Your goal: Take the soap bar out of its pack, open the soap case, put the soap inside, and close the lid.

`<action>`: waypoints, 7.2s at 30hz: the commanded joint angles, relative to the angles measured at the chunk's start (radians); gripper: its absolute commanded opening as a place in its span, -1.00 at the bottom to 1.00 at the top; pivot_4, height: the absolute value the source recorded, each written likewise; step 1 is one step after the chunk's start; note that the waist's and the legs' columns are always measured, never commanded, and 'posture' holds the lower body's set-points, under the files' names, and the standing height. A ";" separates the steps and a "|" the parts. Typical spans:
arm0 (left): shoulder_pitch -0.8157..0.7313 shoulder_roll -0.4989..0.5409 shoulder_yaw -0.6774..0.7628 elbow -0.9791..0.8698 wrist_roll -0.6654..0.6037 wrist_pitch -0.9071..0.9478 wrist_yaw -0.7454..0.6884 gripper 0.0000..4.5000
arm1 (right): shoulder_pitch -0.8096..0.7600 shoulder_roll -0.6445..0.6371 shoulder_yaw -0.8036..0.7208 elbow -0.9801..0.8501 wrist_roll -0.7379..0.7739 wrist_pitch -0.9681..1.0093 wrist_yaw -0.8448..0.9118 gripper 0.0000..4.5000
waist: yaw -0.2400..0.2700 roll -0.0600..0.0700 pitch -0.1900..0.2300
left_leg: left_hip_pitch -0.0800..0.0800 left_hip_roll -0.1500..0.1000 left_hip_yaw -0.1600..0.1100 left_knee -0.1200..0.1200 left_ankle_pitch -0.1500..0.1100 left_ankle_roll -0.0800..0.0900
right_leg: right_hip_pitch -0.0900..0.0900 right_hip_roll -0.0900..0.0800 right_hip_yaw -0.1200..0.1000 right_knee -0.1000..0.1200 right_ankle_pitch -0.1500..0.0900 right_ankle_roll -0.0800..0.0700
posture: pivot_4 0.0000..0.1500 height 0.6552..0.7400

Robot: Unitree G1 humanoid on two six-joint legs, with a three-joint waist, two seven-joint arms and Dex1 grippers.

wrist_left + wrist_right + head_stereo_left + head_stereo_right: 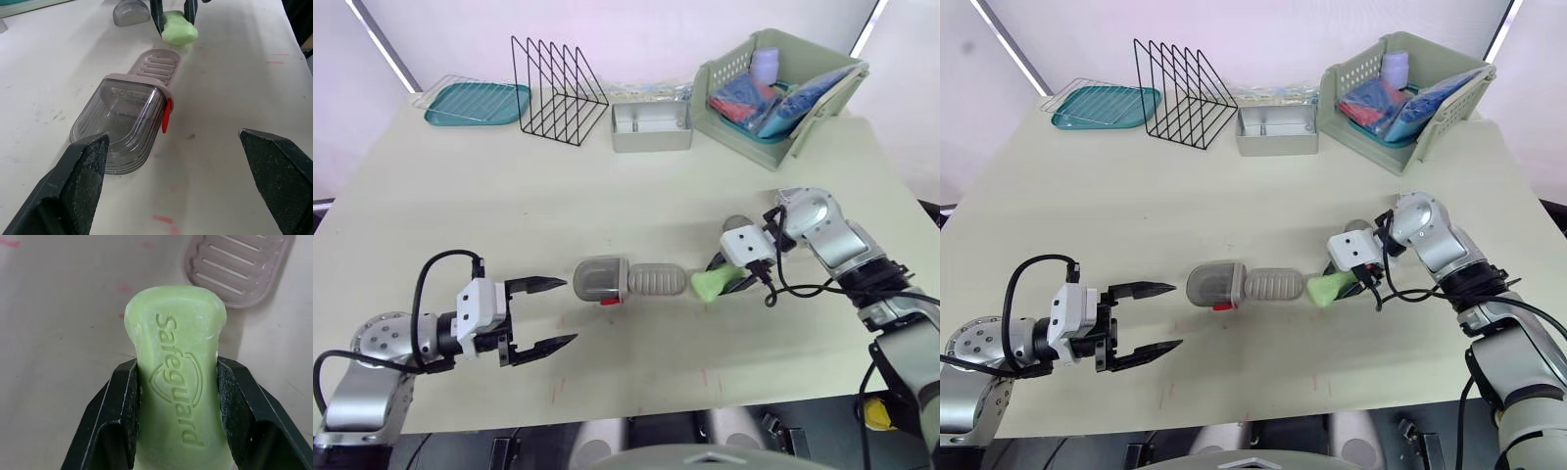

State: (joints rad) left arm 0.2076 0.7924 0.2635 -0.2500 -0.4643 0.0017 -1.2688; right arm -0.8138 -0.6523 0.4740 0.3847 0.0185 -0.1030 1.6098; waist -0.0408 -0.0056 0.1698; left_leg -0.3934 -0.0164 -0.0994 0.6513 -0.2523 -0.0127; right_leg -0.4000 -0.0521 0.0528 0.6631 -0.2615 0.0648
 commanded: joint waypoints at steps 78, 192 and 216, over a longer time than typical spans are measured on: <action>-0.675 0.081 -0.459 0.371 0.307 0.016 -0.174 1.00 | 0.780 0.149 -0.416 -0.319 0.326 -0.208 -0.330 0.97 | 0.000 -0.001 0.000 | -0.001 -0.004 -0.002 0.000 0.000 0.000 | 0.000 0.002 -0.001 0.001 0.000 0.000 | 1.00 1.00; -0.678 -0.018 -0.463 0.416 0.341 -0.061 -0.091 0.60 | 0.256 0.122 -0.034 -0.523 0.066 0.619 -0.503 0.09 | -0.001 -0.001 0.000 | -0.004 -0.006 -0.005 0.003 0.000 0.000 | -0.001 0.002 -0.003 0.002 0.000 0.000 | 1.00 1.00; -0.746 -0.158 -0.502 0.427 0.378 -0.036 -0.023 0.60 | 0.111 0.094 0.048 -0.594 0.029 0.826 -0.471 0.09 | -0.001 -0.001 0.000 | -0.004 -0.006 -0.005 0.003 0.000 0.000 | -0.001 0.002 -0.003 0.003 0.000 0.000 | 1.00 1.00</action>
State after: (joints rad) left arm -0.5146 0.6405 -0.2513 0.1900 -0.0758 -0.0308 -1.3110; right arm -0.6865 -0.5589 0.5165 -0.1728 0.0388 0.7000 1.1291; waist -0.0418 -0.0068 0.1694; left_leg -0.3977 -0.0227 -0.1047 0.6545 -0.2521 -0.0128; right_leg -0.4013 -0.0506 0.0494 0.6657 -0.2613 0.0644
